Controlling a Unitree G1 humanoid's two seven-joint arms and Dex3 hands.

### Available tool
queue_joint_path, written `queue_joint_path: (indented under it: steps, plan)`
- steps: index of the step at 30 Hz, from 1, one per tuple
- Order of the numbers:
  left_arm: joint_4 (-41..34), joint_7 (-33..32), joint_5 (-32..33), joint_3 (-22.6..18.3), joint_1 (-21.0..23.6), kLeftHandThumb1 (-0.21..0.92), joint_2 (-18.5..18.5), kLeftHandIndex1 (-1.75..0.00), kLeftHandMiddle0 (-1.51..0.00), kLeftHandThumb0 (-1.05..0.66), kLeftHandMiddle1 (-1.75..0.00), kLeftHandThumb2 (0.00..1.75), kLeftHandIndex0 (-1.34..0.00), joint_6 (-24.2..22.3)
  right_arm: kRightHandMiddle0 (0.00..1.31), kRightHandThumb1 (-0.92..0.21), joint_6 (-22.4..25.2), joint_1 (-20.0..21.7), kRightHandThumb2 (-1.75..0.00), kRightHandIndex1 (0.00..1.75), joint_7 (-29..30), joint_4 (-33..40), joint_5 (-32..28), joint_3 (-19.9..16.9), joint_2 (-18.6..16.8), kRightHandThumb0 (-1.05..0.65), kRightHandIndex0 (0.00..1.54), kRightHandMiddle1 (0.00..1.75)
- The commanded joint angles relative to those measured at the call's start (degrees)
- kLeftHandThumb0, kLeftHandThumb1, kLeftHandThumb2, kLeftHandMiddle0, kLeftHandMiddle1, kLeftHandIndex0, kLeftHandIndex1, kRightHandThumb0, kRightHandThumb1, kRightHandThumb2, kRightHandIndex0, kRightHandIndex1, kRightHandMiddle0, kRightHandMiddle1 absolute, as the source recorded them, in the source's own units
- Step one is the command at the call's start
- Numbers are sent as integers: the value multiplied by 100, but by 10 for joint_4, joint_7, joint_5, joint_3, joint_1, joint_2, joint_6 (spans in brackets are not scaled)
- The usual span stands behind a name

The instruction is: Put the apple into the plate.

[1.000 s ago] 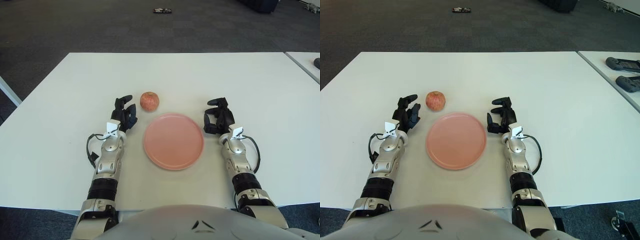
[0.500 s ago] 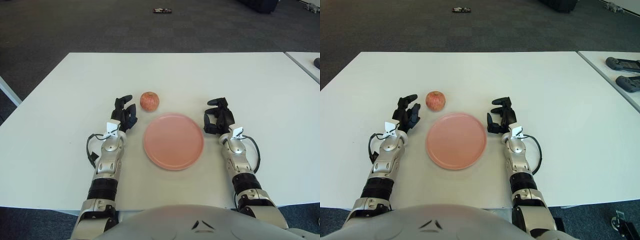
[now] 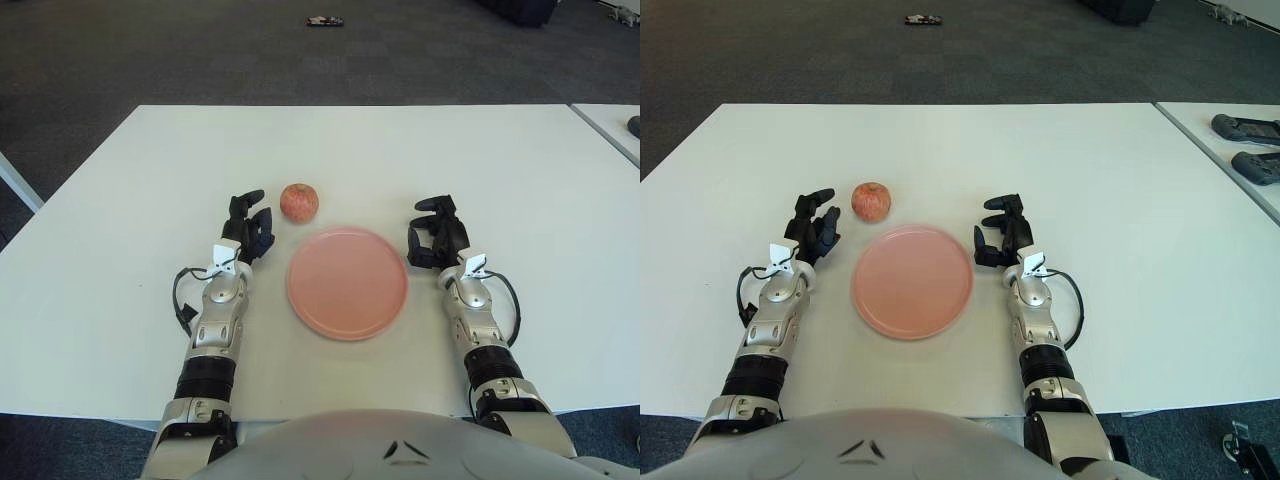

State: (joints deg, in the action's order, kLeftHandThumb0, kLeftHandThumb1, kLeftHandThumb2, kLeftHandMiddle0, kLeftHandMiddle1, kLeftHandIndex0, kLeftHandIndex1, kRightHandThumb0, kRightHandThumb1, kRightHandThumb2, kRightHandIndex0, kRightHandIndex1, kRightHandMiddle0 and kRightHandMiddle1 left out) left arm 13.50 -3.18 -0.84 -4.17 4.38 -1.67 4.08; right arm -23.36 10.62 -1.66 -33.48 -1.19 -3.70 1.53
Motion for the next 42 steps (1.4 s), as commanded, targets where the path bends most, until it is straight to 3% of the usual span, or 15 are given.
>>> queue_joint_path:
  steps: [1,16,18,21,26,31,37,42]
  plan:
    - [-4,-3,-2,-1,4,92,-2,-106,-40,-68,-26,64,-4,-2,103,-30,18,-10,-130,175,1,-12,-1,0,-3,-4,130,175]
    - [-59,-25,-14,-18,-4,92,-17,-99,-36,-69,-23,67,-1,-22,104,-29,11,-7,-131,175,8,-19,3,0,-4,-3,131,175]
    - [-68,-40,-24,-22,0,92,-19,-79,-29,-72,-19,67,0,-20,104,-29,13,-7,-131,175,4,-17,-1,0,-5,-3,131,175]
    - [-76,-51,-33,-29,9,92,-26,-63,-20,-77,-14,68,0,-17,104,-29,12,-7,-131,175,-1,-18,-4,0,-5,-4,130,175]
    - [-82,-68,-47,-40,26,92,-40,-45,-8,-84,-6,69,0,-6,104,-30,8,-6,-130,175,-6,-21,-5,0,-4,-4,129,175]
    - [-76,-100,-90,-36,35,92,-57,-23,-1,-94,-1,66,0,40,104,-29,9,-6,-130,175,1,-20,1,0,-4,-3,130,175]
    - [-41,-102,-105,-36,57,92,-85,-4,0,-103,0,49,0,94,104,-29,10,-5,-130,175,10,-22,5,1,-6,-3,131,175]
    - [-11,-90,-104,-33,81,92,-103,-1,0,-104,0,34,0,127,104,-29,10,-5,-131,175,7,-22,3,2,-5,-3,131,175]
